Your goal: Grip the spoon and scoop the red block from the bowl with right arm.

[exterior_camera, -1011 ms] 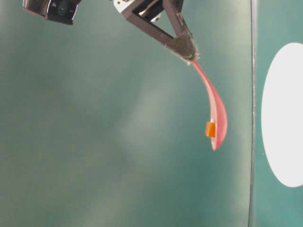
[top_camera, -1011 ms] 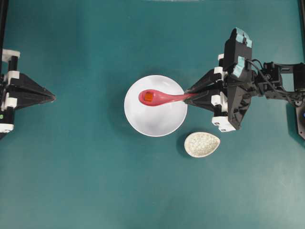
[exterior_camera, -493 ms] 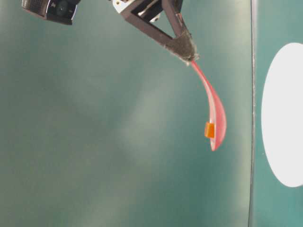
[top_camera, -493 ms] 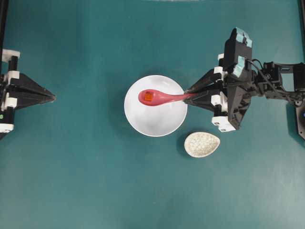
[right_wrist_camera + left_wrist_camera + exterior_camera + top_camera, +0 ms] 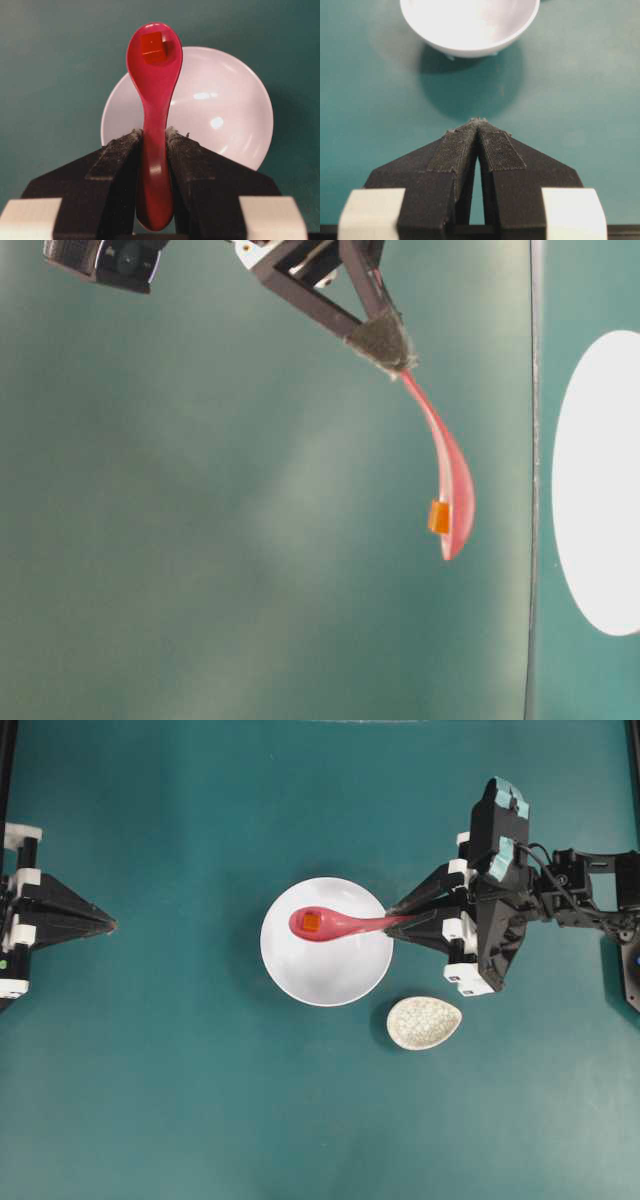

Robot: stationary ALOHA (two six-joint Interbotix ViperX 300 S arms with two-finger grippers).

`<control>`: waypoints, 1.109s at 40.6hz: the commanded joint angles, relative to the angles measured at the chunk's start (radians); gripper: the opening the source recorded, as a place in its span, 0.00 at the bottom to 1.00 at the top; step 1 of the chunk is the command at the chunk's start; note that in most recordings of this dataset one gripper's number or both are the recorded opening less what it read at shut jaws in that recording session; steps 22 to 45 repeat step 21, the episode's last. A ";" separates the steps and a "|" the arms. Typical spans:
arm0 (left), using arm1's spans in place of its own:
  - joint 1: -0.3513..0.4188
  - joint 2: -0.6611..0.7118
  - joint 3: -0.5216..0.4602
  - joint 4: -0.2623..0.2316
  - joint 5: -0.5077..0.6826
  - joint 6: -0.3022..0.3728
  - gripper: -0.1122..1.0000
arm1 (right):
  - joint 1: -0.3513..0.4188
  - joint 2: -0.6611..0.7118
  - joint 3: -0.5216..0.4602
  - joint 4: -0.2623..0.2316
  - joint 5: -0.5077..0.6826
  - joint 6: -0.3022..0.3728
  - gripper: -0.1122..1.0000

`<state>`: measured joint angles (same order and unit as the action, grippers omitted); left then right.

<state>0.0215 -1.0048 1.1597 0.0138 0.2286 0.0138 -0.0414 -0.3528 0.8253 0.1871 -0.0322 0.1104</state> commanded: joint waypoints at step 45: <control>-0.003 0.003 -0.031 0.003 -0.005 -0.002 0.10 | 0.003 -0.018 -0.029 0.003 -0.003 0.002 0.32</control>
